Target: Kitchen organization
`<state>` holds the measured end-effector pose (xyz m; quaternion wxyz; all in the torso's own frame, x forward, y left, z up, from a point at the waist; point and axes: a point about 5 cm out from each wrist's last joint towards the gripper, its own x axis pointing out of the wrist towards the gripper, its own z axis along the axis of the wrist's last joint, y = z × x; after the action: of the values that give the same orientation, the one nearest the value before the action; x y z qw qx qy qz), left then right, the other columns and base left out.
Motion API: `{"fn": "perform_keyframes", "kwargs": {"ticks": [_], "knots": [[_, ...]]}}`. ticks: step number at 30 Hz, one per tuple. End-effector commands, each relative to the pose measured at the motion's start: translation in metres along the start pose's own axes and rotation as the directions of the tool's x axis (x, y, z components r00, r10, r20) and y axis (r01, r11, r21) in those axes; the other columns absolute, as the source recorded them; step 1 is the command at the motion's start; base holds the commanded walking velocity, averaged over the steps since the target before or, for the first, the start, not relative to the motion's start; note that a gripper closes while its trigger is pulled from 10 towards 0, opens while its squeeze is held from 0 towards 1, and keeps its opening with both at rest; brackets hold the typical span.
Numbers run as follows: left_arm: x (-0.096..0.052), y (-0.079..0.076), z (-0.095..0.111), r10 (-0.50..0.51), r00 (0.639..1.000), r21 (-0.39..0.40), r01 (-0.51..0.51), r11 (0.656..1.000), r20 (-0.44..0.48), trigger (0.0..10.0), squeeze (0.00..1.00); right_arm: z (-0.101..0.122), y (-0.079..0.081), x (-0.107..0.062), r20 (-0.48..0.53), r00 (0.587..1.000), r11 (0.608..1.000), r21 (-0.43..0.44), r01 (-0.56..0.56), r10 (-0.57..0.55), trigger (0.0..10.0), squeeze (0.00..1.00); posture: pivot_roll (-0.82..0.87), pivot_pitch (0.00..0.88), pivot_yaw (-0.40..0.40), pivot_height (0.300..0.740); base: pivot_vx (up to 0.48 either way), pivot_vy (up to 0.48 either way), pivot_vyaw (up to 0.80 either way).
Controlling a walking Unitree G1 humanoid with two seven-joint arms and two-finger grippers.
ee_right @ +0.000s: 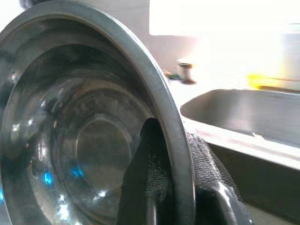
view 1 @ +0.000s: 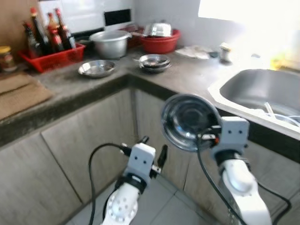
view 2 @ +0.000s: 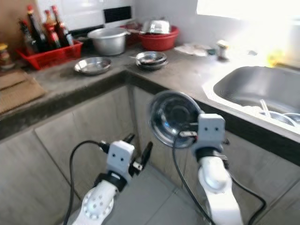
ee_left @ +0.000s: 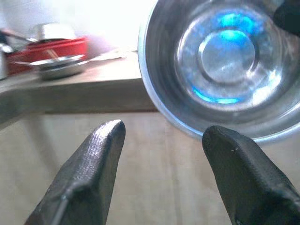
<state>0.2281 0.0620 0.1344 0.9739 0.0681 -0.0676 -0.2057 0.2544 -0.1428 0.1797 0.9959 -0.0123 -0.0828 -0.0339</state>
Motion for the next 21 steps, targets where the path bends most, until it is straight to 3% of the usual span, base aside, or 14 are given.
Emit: {"fn": "perform_keyframes", "kwargs": {"ticks": [1, 6, 19, 21], "knots": [[-0.0009, 0.0039, -0.0013, 0.009, 1.000, 0.011, -0.009, 1.000, -0.005, 10.0, 0.00, 0.0046, 0.0037, 0.0010, 0.018, 1.000, 1.000, 0.013, -0.013, 0.012, 10.0, 0.00, 0.17, 0.000, -0.030, 0.740, -0.274, 0.000, -0.80], [-0.0007, 0.0030, -0.0015, 0.009, 1.000, 0.000, -0.009, 1.000, -0.008, 10.0, 0.00, 0.0057, 0.0042, 0.0010, 0.024, 1.000, 1.000, 0.012, -0.019, 0.019, 10.0, 0.00, 0.17, 0.000, -0.034, 0.740, -0.109, 0.000, -0.80], [0.0004, 0.0039, 0.0000, 0.019, 1.000, 0.009, -0.019, 1.000, -0.002, 10.0, 0.00, 0.0083, 0.0039, 0.0011, 0.038, 0.999, 1.000, 0.003, -0.027, 0.027, 10.0, 0.00, 0.17, 0.008, -0.033, 0.740, 0.000, 0.000, 0.00], [0.0009, 0.0040, 0.0006, 0.020, 1.000, 0.009, -0.020, 1.000, 0.001, 10.0, 0.00, 0.0088, 0.0040, 0.0014, 0.040, 0.999, 1.000, 0.004, -0.028, 0.028, 10.0, 0.00, 0.17, 0.008, -0.036, 0.740, 0.352, 0.000, 0.00]]}}
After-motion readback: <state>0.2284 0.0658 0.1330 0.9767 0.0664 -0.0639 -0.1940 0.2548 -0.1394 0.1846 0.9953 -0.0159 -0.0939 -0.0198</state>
